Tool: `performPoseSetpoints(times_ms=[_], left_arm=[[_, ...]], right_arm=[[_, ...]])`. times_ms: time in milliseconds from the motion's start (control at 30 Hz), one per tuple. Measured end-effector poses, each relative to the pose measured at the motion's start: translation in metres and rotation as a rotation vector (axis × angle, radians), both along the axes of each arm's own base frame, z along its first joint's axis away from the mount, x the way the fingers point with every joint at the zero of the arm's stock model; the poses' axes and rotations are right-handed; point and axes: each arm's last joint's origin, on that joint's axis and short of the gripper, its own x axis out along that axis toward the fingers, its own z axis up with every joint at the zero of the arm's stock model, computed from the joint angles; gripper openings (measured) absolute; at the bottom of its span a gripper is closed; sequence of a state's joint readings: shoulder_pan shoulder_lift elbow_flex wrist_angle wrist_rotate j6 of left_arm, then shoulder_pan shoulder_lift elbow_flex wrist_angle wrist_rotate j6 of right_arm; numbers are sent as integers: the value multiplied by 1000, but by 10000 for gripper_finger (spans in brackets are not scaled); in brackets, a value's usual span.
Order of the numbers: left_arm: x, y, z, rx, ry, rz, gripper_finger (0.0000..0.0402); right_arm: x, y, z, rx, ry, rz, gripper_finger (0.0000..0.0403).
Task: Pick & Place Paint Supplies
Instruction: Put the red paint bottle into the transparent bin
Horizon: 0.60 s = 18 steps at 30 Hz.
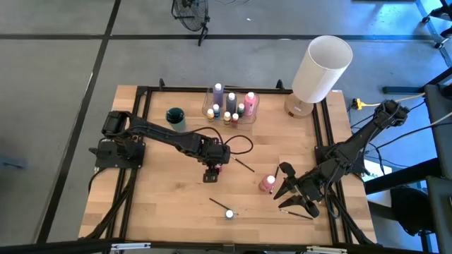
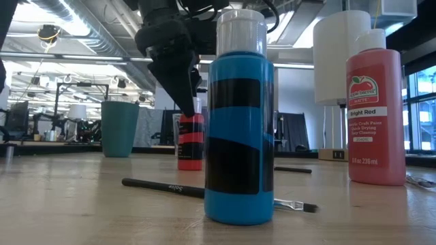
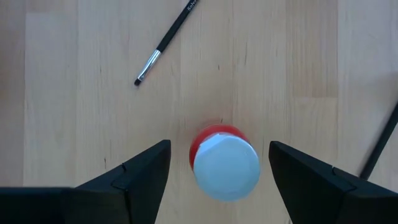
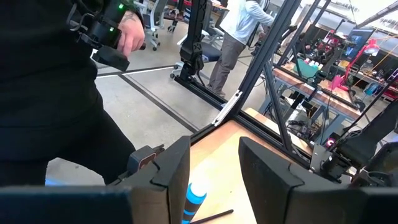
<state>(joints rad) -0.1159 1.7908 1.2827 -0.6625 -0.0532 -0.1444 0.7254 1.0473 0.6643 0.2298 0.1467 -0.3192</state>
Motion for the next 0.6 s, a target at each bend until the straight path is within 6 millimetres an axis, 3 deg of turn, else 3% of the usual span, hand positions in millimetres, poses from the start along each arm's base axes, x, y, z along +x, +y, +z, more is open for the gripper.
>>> performPoseSetpoints(times_ms=[333, 600], left_arm=[[0, 0, 0, -11, 0, 28, 263], [0, 0, 0, -20, 0, 49, 214]], right_arm=[[0, 0, 0, -2, -1, 0, 140], [0, 0, 0, -2, -1, 0, 140]])
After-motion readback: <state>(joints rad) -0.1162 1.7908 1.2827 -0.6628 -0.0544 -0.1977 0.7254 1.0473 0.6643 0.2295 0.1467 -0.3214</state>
